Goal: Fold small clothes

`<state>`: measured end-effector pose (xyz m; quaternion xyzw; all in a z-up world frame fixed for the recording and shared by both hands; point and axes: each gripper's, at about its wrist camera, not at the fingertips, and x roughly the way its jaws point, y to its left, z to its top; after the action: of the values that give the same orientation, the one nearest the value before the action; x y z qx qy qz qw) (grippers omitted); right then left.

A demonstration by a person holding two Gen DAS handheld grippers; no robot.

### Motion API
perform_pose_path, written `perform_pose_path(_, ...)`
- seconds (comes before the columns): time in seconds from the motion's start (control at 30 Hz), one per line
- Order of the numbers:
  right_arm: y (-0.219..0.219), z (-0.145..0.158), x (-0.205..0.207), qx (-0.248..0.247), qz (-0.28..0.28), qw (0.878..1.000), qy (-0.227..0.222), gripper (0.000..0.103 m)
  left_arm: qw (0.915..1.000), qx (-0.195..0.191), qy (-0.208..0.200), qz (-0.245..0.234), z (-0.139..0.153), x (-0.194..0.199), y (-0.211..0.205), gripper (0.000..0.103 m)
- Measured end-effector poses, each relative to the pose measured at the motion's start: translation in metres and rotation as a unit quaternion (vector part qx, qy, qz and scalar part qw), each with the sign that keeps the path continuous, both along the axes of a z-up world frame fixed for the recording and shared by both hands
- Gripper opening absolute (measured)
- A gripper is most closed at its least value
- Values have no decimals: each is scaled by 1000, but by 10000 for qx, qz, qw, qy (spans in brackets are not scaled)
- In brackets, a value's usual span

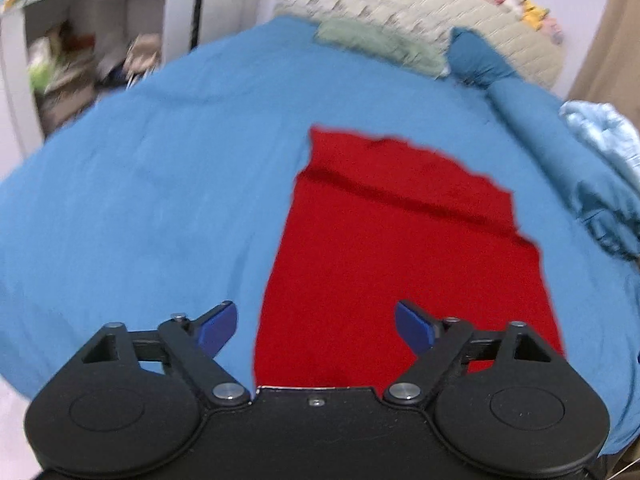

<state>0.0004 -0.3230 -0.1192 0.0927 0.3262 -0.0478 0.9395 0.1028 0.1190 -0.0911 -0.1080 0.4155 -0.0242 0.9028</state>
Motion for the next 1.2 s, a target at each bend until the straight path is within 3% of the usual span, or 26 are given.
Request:
perform_pose_path(0.13, 20, -44, -4, -237, 112, 9993, 256, 100, 9986, 9, 533, 47, -49, -2, 6, 69)
perform_pose_path(0.3, 34, -81, -1, -247, 52, 9983, 516, 99, 9924, 169, 1207, -160, -88, 12, -2, 65)
perform_pose_path(0.4, 42, -96, 1, -473, 7, 9968, 644, 98, 9900, 218, 1370, -266, -102, 14, -8, 59)
perform_pose_path(0.5, 44, -106, 4, -389, 16, 9965, 739, 91, 9896, 410, 1333, -344, -106, 16, -15, 59)
perform_pose_path(0.57, 43, -111, 9, -292, 39, 9961, 830, 79, 9894, 476, 1316, -386, -110, 16, -18, 57)
perform_pose_path(0.8, 39, -116, 15, -39, -44, 9961, 881, 71, 9899, 479, 1273, -403, -117, 12, -18, 52)
perform_pose_path(0.9, 36, -115, 14, 75, -55, 9962, 865, 61, 9905, 403, 1264, -373, -115, 10, -14, 40)
perform_pose_path(0.97, 35, -114, 15, 127, -30, 9962, 860, 45, 9906, 346, 1275, -350, -112, 8, -13, 18)
perform_pose_path(1.03, 34, -112, 17, 135, 2, 9962, 859, 33, 9901, 296, 1329, -350, -107, 6, -14, 5)
perform_pose_path(1.07, 34, -110, 17, 128, 31, 9963, 854, 25, 9899, 305, 1341, -335, -105, 5, -14, 5)
perform_pose_path(1.2, 26, -97, 16, 311, 50, 9965, 774, 21, 9907, 273, 1308, -246, -87, 1, -14, 4)
